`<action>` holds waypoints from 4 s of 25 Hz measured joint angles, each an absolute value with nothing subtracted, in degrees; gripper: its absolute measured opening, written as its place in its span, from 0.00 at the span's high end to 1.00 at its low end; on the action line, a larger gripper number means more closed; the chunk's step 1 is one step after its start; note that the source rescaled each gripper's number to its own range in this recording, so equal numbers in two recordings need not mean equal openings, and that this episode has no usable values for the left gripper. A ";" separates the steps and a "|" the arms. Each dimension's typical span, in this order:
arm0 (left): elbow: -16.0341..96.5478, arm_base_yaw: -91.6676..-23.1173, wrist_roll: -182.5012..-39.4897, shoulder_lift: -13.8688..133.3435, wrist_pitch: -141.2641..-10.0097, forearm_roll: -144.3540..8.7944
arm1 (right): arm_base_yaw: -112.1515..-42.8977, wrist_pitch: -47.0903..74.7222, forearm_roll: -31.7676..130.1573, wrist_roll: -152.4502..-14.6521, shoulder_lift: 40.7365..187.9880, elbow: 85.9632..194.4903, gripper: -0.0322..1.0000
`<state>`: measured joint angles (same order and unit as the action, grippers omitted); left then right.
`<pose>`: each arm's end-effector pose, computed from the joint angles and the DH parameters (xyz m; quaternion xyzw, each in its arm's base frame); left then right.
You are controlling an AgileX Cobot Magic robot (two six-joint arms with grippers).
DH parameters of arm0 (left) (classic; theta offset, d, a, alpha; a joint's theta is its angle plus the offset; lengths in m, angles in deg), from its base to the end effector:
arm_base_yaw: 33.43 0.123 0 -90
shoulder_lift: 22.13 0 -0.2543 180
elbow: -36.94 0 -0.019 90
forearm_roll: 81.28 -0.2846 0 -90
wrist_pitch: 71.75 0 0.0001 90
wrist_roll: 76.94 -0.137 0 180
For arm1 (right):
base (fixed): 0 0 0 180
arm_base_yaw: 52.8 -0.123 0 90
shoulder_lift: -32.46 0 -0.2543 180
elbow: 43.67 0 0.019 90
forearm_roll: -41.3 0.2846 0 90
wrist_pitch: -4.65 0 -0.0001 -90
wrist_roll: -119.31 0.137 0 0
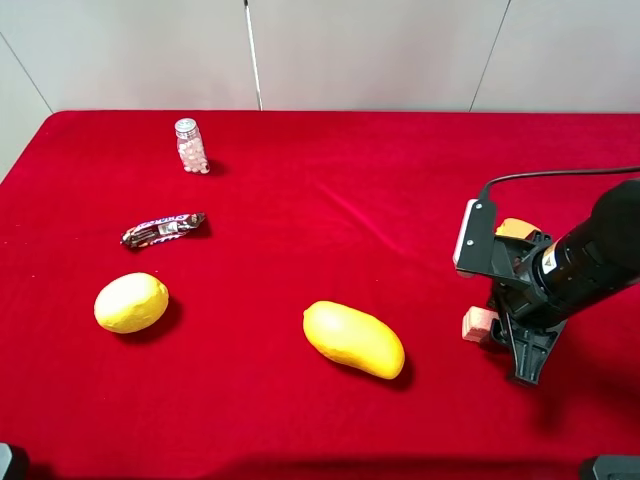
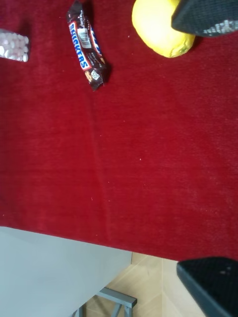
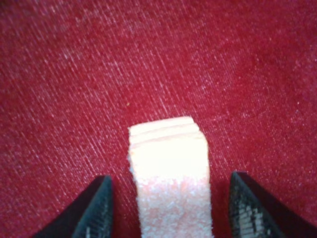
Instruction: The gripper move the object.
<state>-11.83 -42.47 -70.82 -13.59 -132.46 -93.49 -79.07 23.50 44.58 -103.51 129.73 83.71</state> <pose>0.1000 0.0097 0.2683 0.0186 0.8522 0.0378 0.5215 0.1945 0.0988 0.0042 -0.5426 0.8341 -0.0024 0.0987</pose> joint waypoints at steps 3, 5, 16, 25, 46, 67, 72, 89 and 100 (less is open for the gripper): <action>-11.83 -42.47 -70.82 -13.59 -132.46 -93.49 | -79.07 23.52 44.13 -99.78 129.73 83.71 0.22; -11.83 -42.47 -70.82 -13.59 -132.46 -93.49 | -79.07 23.52 42.98 -96.24 129.73 83.71 0.11; -11.83 -42.47 -70.82 -13.59 -132.46 -93.49 | -79.07 25.10 40.37 -86.58 128.30 83.65 0.00; -11.83 -42.47 -70.82 -13.59 -132.46 -93.49 | -79.07 34.36 38.03 -76.78 115.50 83.59 0.00; -11.83 -42.47 -70.82 -13.59 -132.46 -93.49 | -79.07 60.78 36.56 -60.69 74.42 91.13 0.00; -11.83 -42.47 -70.82 -13.59 -132.46 -93.49 | -77.97 63.94 32.93 -52.89 46.81 88.66 0.00; -11.83 -42.47 -70.82 -13.59 -132.46 -93.49 | -71.07 63.87 32.94 -53.12 42.74 88.66 0.00; -11.83 -42.47 -70.82 -13.59 -132.46 -93.49 | -55.18 63.35 36.67 -58.89 40.83 88.48 0.00; -11.83 -42.47 -70.82 -13.59 -132.46 -93.49 | -55.11 63.17 36.84 -58.89 40.83 88.48 0.00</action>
